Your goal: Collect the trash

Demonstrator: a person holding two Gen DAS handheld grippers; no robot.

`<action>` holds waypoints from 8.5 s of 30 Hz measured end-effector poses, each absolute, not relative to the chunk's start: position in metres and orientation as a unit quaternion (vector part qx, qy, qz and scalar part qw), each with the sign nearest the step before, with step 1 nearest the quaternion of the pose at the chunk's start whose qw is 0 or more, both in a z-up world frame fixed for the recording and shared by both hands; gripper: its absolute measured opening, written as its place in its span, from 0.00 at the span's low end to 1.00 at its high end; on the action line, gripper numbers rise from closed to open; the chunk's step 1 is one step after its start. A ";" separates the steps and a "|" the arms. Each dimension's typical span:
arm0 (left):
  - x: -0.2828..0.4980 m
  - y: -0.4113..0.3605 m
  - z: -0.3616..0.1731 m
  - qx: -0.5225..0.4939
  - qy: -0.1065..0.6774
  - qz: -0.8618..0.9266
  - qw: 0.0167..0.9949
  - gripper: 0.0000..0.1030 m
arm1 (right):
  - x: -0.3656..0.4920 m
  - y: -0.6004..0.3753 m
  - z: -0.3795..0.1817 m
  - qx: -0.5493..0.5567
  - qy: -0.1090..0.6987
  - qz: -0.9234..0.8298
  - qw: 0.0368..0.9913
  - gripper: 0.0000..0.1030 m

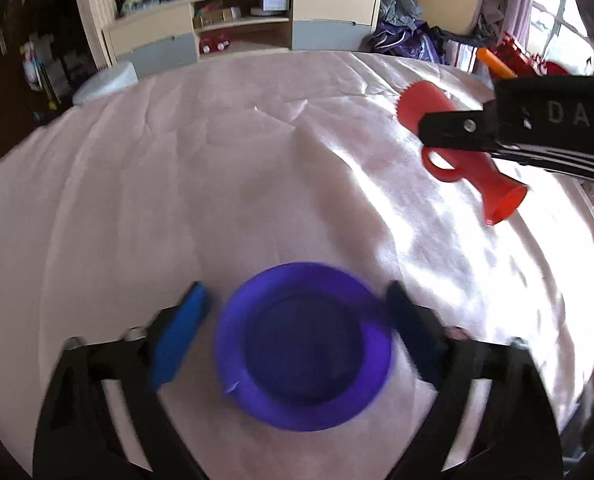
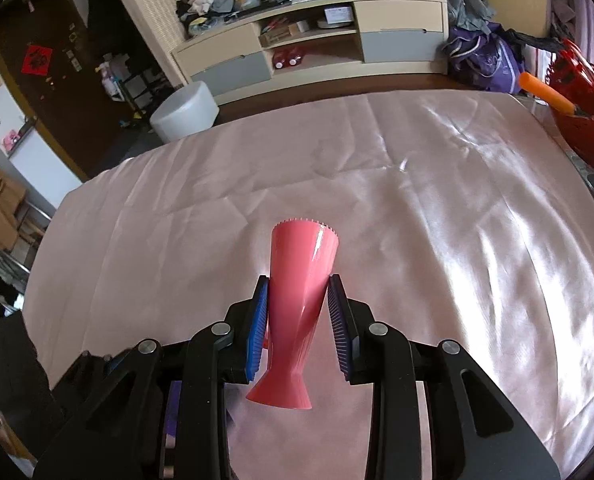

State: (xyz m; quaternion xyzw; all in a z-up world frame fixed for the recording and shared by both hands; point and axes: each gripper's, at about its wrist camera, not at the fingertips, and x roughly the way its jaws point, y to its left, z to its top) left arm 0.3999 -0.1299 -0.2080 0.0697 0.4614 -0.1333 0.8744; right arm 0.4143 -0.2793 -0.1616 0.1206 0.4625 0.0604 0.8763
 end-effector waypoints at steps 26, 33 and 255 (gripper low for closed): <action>0.220 -0.051 -0.173 0.022 0.469 -0.126 0.874 0.71 | 0.230 -0.246 -0.144 0.104 0.455 0.096 0.879 0.30; 0.163 -0.032 -0.186 0.011 0.477 -0.126 0.870 0.71 | 0.176 -0.234 -0.163 0.087 0.461 0.100 0.878 0.30; -0.028 -0.007 -0.049 0.014 0.260 -0.068 0.963 0.92 | -0.041 -0.227 -0.048 0.019 0.253 -0.037 0.967 0.97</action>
